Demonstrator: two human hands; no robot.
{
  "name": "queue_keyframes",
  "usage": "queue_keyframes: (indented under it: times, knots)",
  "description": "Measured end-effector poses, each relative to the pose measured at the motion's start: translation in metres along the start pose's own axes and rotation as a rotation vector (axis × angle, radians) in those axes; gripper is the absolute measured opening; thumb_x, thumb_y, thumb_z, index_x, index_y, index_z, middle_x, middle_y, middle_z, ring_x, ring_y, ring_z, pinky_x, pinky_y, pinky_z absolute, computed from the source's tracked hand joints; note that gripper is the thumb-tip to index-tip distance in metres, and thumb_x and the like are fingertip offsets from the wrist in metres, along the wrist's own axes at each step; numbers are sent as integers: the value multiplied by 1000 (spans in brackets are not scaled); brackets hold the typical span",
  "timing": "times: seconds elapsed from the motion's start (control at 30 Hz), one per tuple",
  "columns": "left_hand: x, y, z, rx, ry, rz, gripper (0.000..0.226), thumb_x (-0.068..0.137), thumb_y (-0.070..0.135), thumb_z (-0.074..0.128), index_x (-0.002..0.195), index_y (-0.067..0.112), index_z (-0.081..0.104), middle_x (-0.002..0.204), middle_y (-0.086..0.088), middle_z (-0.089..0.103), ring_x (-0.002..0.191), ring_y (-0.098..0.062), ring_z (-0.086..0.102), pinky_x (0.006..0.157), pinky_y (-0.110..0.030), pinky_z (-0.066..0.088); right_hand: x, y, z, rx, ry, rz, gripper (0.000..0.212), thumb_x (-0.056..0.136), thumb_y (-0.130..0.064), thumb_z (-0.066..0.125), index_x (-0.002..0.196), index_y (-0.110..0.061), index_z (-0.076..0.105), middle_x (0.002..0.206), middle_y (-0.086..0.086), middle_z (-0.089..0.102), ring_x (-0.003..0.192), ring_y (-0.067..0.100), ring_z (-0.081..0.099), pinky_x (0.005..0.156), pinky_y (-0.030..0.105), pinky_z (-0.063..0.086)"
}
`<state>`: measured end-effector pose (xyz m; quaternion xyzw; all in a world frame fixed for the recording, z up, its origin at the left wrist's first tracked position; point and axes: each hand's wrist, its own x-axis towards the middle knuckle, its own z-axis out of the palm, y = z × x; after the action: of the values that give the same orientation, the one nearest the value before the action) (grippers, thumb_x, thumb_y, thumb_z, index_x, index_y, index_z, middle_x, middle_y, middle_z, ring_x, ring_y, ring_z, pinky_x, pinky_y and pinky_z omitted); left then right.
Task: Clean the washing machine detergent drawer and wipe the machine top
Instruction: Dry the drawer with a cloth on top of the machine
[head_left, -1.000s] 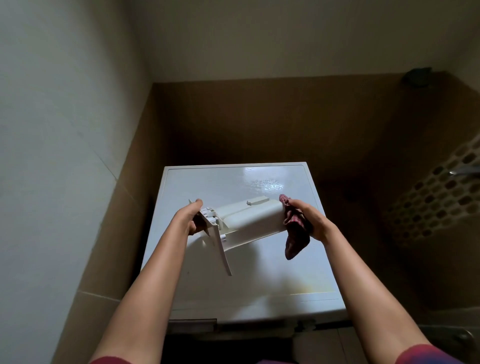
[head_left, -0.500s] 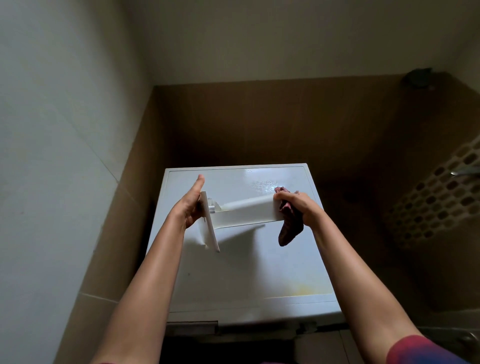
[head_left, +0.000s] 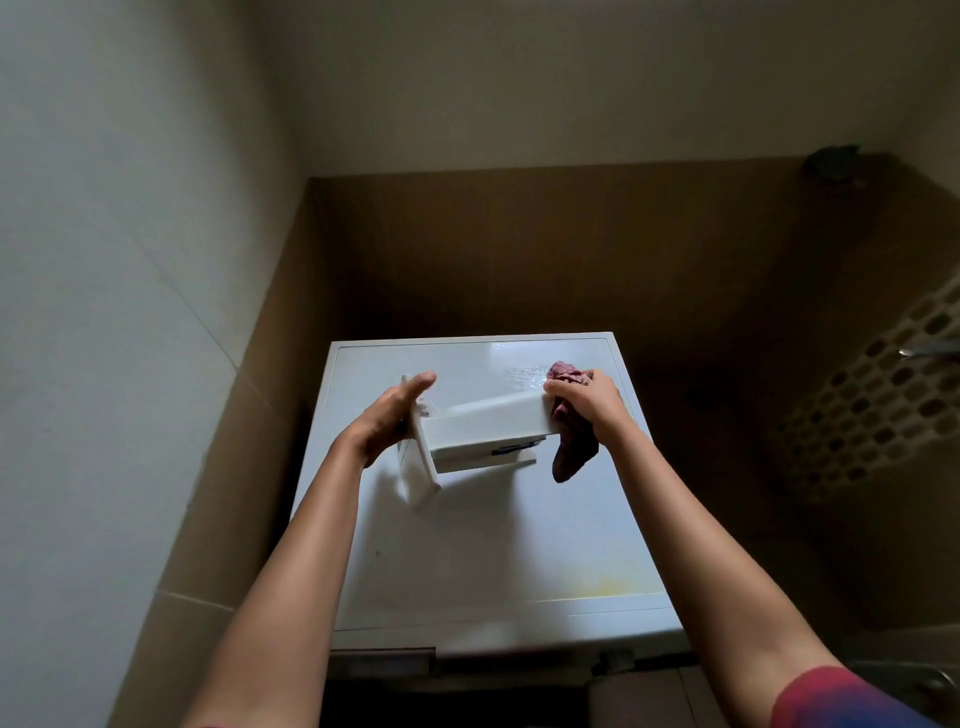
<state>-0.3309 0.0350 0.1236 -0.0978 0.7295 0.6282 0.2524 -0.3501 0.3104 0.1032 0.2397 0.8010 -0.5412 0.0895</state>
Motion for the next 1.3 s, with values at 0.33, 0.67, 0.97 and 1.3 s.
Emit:
queue_keyframes:
  times: [0.33, 0.67, 0.97, 1.3]
  knots:
    - [15, -4, 10, 10, 338, -53, 75, 86, 69, 40, 142, 18, 37, 141, -13, 45, 120, -28, 50, 99, -41, 38, -54, 2, 40, -553, 234, -743, 17, 88, -29, 58, 103, -27, 65, 101, 0, 61, 88, 25, 58, 63, 30, 47]
    - [10, -5, 13, 59, 428, -35, 82, 78, 72, 38, 134, 14, 45, 133, -16, 51, 116, -32, 52, 102, -49, 42, -90, -27, 98, -644, -63, -965, 26, 88, -29, 58, 113, -25, 65, 111, 0, 63, 92, 25, 55, 69, 36, 51]
    - [1, -3, 12, 72, 386, -26, 75, 68, 66, 40, 124, 16, 45, 115, -10, 53, 97, -25, 54, 80, -37, 42, -50, -3, 18, -643, 59, -635, 16, 80, -29, 68, 95, -34, 69, 102, -7, 60, 100, 21, 55, 70, 29, 48]
    - [10, -13, 16, 89, 453, 7, 64, 86, 63, 41, 133, 19, 44, 133, -15, 51, 114, -32, 51, 90, -40, 38, -77, -21, 57, -605, -48, -743, 20, 80, -33, 69, 98, -25, 73, 100, 3, 64, 96, 27, 58, 80, 34, 48]
